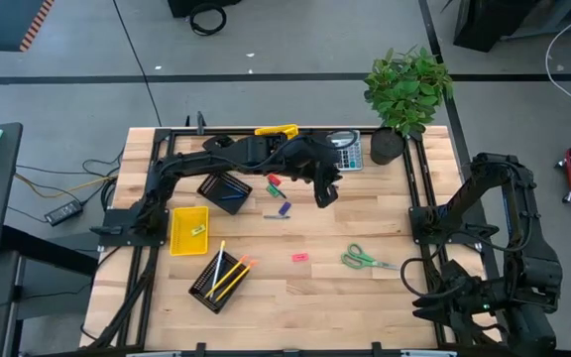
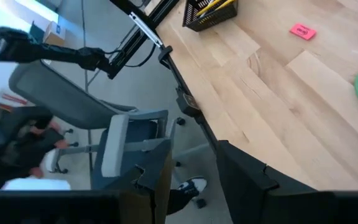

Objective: Sort crayons/erasers/pens/pencils in bins
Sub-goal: Put the blue crayon into the top black basket

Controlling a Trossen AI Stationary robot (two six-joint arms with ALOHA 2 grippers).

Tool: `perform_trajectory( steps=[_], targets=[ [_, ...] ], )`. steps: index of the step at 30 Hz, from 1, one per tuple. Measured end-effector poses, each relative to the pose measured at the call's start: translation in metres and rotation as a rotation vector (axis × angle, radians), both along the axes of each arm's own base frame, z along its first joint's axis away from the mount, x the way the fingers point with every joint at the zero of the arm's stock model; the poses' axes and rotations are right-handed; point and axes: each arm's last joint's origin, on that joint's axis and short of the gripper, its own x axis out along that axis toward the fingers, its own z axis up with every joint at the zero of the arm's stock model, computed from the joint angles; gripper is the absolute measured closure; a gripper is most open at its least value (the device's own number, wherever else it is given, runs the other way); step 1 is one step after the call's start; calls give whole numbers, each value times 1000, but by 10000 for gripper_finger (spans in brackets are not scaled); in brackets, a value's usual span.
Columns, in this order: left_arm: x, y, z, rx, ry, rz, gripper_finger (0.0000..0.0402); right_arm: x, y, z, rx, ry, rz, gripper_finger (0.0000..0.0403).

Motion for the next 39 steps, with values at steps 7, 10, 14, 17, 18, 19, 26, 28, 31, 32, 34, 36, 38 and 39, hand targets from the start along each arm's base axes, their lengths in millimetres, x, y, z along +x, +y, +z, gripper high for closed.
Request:
perform_trajectory(
  steps=[7,10,14,17,18,19,26,28,31,32,34,36,38,39],
  targets=[
    [4,29,-14,-23,35,121,307,0,1,-1,20,5,-17,270],
    [10,28,-23,-69,30,179,309,0,0,-1,3,4,-10,270],
    [19,23,-35,-26,54,137,311,0,0,-2,24,30,-9,270],
    [26,21,-42,20,62,96,306,0,1,-2,29,34,-10,270],
    [25,20,-46,16,97,96,303,0,0,-2,22,34,-7,270],
    [23,20,-50,11,131,98,301,0,0,-2,11,33,-4,270],
    [1,25,-65,-60,399,43,284,3,-4,-4,-34,56,-7,270],
    [-5,33,-65,-76,441,-14,280,3,-6,-5,-60,62,-6,270],
    [-8,44,-66,-47,465,-86,275,6,-13,-7,-107,78,-44,270],
    [-8,48,-65,-34,455,-101,274,8,-17,-8,-126,86,-67,270],
    [-5,54,-65,-11,423,-148,273,14,-24,-9,-160,101,-120,270],
    [1,62,-70,12,378,-232,274,22,-31,-10,-193,115,-166,270],
    [8,71,-84,15,382,-303,273,31,-37,-10,-216,128,-200,270],
    [11,76,-93,15,390,-321,273,37,-39,-10,-222,135,-218,270]
  ],
)
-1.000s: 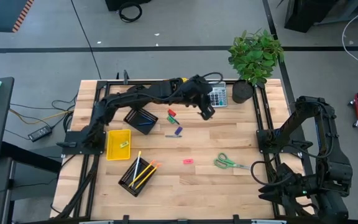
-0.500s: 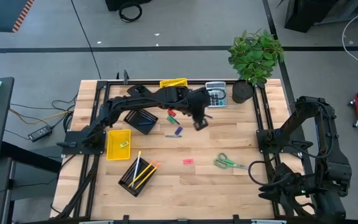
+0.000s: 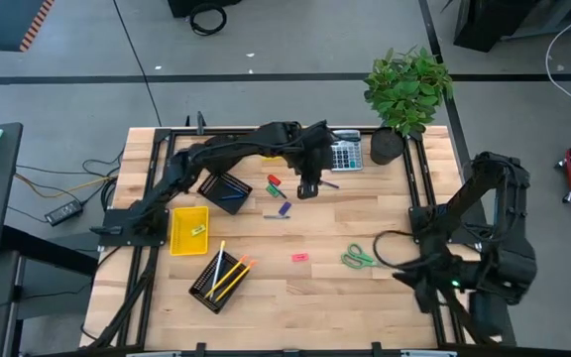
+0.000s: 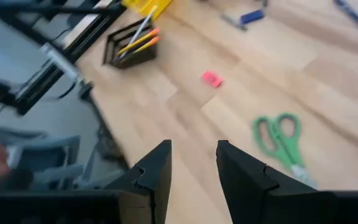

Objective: Sort crayons/erasers/pens/pencils in bins
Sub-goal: Put the blue crayon into the top black basket

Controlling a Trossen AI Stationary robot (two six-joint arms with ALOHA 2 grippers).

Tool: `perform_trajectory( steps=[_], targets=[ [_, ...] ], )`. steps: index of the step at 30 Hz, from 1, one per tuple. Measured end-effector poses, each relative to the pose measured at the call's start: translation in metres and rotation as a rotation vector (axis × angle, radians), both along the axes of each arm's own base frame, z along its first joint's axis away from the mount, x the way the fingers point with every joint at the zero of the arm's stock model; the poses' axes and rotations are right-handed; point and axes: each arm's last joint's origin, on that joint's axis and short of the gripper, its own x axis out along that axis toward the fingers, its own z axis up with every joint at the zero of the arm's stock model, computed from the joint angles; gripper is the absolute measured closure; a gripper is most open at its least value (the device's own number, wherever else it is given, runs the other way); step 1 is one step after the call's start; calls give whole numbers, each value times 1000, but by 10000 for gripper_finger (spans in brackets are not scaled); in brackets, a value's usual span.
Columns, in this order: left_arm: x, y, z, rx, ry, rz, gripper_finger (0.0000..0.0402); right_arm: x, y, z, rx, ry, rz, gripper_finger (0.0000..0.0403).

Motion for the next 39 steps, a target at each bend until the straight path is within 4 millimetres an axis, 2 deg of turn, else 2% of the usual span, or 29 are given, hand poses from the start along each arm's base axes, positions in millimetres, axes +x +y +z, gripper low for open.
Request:
perform_trajectory(
  steps=[4,7,11,15,20,23,39],
  targets=[
    [6,21,-31,23,61,-37,271,26,-14,0,36,-6,-147,270],
    [12,35,-46,41,41,-50,273,46,-27,0,58,-12,-260,270],
    [18,48,-56,-3,-33,-95,279,67,-39,5,146,-8,-354,270],
    [22,51,-66,39,-36,-159,278,80,-45,8,194,-25,-385,270],
    [25,51,-93,19,35,-172,264,84,-52,5,231,54,-418,270],
    [27,49,-99,4,50,-154,258,85,-54,4,249,101,-410,270],
    [33,36,-101,-19,56,-109,256,82,-57,3,180,146,-381,270]
  ],
)
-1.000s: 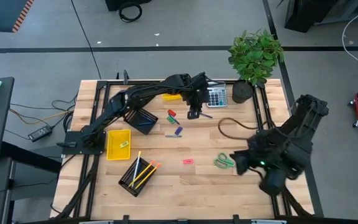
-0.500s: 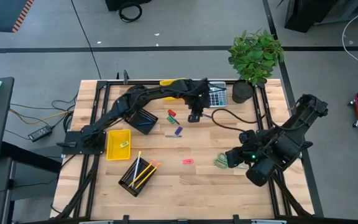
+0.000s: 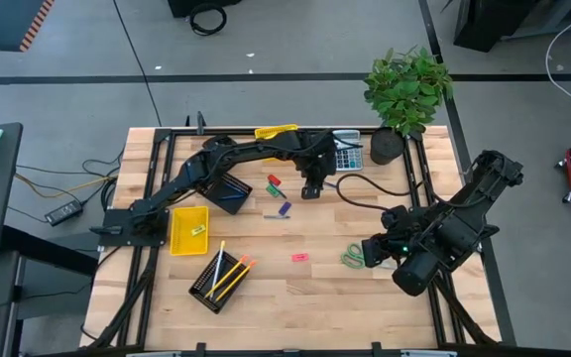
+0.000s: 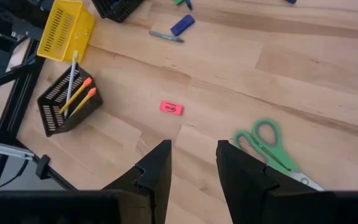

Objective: Sort crayons/erasers/pens/pencils in bins
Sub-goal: Put the blue crayon into the top black basket

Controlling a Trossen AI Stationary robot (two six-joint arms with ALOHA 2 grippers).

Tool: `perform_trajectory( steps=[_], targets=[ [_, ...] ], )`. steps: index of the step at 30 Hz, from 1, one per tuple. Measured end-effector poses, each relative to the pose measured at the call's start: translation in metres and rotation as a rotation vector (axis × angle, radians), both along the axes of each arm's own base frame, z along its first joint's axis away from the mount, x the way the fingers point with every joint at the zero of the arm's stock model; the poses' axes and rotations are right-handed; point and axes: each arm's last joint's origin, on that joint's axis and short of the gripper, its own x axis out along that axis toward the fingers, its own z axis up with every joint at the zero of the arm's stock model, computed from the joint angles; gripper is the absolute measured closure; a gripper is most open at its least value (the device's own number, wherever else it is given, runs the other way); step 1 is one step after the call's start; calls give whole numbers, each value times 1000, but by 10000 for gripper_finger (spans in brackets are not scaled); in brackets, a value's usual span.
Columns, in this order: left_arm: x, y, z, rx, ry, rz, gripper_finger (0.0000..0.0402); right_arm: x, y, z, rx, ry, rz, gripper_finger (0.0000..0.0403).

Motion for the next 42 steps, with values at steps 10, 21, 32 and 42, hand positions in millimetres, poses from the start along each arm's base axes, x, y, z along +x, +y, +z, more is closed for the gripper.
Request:
perform_trajectory(
  steps=[10,21,32,42],
  targets=[
    [0,-2,0,-3,8,-1,265,0,1,0,10,-8,-7,270],
    [2,1,-16,140,50,-54,267,2,-1,0,0,-18,-14,270],
    [12,2,-24,187,-8,-84,272,12,-10,1,9,-38,-60,270],
    [15,5,-28,222,-32,-109,281,13,-10,1,3,-37,-47,270]
  ],
)
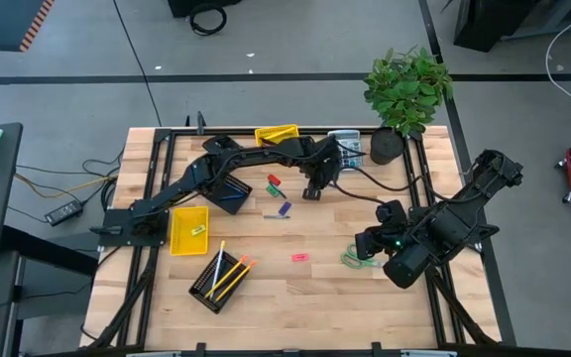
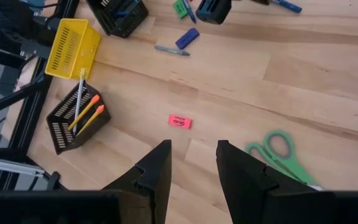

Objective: Sort crayons/erasers/pens/pencils in bins
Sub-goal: Put the blue crayon into the top black basket

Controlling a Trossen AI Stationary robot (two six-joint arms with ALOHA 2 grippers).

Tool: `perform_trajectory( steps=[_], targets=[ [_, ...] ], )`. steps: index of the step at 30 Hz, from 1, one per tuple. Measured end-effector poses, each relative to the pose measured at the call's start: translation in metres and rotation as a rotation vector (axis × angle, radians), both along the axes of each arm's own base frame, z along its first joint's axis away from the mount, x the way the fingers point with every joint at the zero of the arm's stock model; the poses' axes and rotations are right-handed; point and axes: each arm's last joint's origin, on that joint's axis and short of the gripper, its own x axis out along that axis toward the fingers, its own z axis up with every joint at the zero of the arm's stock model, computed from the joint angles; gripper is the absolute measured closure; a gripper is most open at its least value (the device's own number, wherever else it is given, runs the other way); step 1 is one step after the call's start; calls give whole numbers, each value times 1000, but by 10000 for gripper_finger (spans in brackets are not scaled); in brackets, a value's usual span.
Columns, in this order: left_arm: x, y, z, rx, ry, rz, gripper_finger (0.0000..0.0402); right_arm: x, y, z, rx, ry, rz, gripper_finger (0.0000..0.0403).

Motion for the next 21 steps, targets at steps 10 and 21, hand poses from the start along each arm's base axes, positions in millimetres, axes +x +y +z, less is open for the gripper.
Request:
perform_trajectory(
  steps=[10,21],
  targets=[
    [-1,10,-12,-7,13,22,281,1,-2,0,-36,20,43,270],
    [0,12,-28,-17,38,25,281,1,-1,0,-47,24,58,270]
  ],
)
